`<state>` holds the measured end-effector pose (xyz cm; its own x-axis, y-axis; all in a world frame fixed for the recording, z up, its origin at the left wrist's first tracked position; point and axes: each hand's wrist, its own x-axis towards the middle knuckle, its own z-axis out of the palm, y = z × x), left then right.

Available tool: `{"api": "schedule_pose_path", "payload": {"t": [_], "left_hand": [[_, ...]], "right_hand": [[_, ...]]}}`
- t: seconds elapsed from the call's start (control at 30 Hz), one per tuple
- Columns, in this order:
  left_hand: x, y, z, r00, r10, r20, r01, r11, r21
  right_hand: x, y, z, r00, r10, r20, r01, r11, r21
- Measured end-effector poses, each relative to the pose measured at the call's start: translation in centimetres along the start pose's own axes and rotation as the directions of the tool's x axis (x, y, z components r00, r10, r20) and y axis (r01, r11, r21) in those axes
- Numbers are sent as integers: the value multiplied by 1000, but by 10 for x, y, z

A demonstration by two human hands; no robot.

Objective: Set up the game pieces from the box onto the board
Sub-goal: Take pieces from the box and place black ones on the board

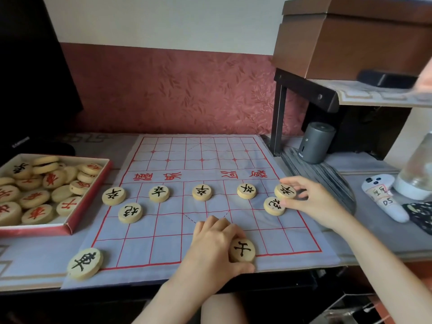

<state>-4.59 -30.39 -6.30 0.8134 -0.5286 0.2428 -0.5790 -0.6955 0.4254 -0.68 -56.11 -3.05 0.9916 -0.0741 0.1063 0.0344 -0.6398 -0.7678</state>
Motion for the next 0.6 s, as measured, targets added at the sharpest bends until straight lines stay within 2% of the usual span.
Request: {"api": "schedule_pose_path", "payload": {"t": [0.27, 0.6], "left_hand": [[-3, -4, -6, 999, -26, 20, 27, 998, -51], [3, -4, -23, 991, -86, -101, 60, 970, -236]], "right_hand": [[14, 15, -12, 996, 52, -71, -51, 998, 26], [34, 23, -4, 991, 133, -30, -134, 990, -41]]}}
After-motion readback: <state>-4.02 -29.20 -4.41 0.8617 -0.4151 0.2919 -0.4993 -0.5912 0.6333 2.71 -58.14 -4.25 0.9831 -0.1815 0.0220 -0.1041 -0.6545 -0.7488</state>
